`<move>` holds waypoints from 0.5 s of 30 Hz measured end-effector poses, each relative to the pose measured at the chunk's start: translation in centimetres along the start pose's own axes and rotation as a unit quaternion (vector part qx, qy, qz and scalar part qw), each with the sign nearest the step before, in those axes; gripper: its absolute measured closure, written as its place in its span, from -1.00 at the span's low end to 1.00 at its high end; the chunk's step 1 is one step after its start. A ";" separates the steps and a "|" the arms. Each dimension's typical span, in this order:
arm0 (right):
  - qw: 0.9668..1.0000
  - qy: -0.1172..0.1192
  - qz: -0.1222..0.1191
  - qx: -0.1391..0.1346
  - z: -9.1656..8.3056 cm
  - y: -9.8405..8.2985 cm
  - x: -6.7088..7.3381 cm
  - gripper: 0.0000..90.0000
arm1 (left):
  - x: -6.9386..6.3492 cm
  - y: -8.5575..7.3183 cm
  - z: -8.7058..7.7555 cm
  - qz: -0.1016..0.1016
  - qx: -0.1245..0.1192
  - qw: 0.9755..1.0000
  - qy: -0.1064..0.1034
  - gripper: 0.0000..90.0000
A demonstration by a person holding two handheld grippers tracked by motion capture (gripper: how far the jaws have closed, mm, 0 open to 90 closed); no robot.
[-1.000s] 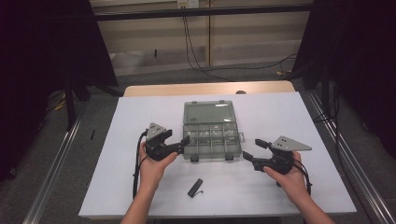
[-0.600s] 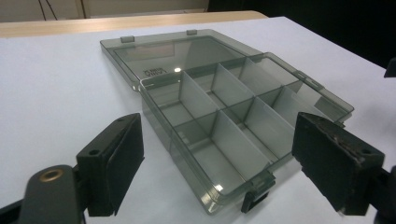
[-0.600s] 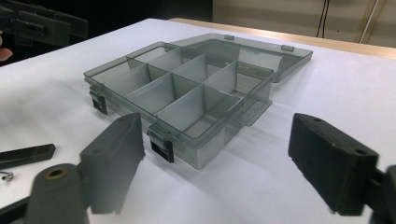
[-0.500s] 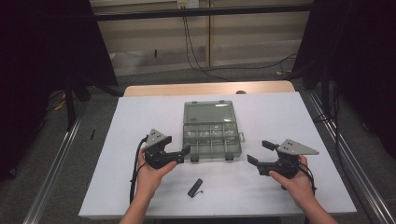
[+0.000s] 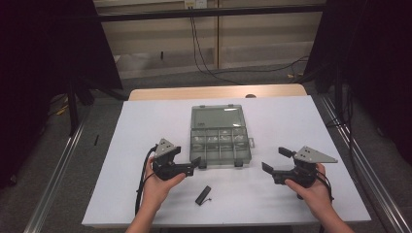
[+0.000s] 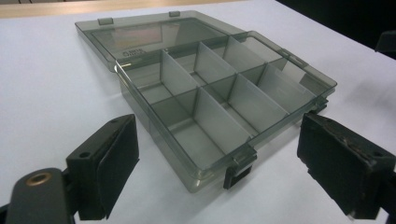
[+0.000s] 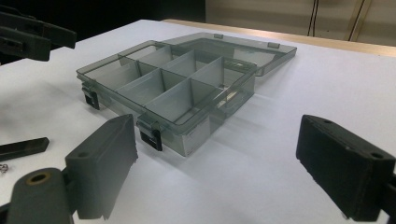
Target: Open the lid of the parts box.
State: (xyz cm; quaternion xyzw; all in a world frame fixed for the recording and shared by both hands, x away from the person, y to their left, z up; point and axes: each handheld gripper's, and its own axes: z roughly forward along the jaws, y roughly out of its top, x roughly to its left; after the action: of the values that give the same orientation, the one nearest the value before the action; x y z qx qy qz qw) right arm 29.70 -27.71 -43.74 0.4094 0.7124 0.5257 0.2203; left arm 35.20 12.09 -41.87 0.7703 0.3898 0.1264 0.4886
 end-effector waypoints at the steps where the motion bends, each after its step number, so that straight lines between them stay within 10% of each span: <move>1: 1.000 0.000 0.000 0.002 0.0 0.0 0.0 -0.75 | 0.0 -0.1 0.0 0.000 0.002 1.000 -0.001 -0.72; 15: 1.000 -0.006 0.002 -0.004 -0.8 -0.5 -0.5 -0.75 | -0.6 -0.7 -0.1 0.011 0.018 1.000 -0.020 -0.78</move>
State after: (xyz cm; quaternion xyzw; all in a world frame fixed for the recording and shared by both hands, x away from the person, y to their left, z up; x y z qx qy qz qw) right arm 29.18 -28.65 -43.97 0.4134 0.7081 0.5262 0.2253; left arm 34.41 11.92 -42.32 0.7855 0.3742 0.1094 0.4807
